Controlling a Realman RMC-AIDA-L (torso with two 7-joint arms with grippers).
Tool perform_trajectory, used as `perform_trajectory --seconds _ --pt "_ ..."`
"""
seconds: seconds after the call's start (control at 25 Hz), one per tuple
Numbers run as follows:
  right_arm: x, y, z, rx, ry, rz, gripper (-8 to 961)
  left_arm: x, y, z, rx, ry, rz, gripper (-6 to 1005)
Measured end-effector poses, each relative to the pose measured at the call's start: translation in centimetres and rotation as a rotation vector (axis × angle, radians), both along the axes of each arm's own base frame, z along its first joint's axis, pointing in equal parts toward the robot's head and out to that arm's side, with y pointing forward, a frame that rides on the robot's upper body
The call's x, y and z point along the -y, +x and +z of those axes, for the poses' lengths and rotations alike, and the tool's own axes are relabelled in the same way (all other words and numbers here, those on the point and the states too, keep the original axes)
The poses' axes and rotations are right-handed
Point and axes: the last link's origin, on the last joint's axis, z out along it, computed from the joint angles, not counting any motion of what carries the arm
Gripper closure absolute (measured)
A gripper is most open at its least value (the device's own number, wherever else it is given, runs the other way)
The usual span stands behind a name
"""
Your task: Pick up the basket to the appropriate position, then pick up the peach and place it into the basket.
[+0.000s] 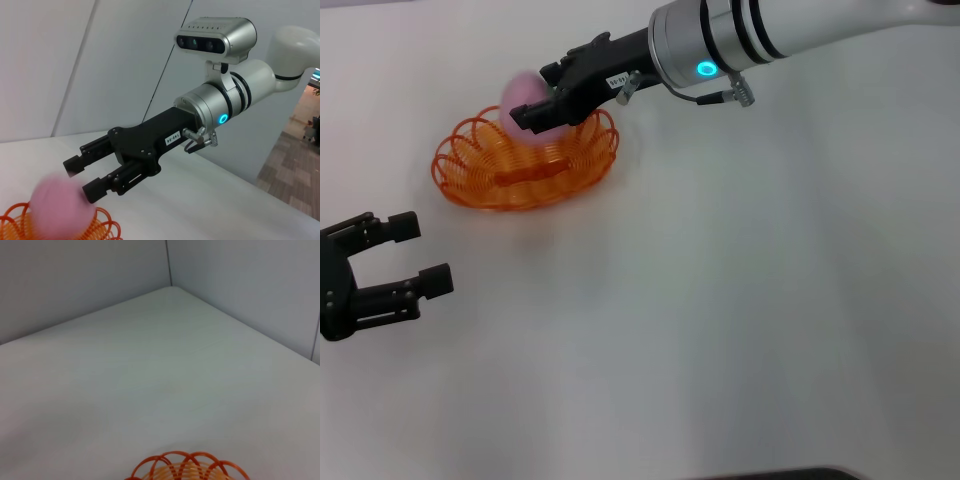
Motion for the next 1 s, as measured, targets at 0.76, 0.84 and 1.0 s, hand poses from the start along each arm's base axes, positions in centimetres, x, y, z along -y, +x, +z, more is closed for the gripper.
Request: perform_trajectory --seconds 0.76,0.84,1.0 --pt "2.9 6.6 3.5 -0.393 0.171 -0.052 124 0.1 -0.9 1.0 0.109 0.209 0.02 111" --pt "3.7 8.5 4.2 -0.472 0.254 -0.07 125 0.1 -1.5 1.3 0.159 0.323 0.036 111" --pt "5.7 11.7 5.1 -0.59 0.4 -0.081 126 0.0 -2.8 1.0 0.225 0.554 0.079 111"
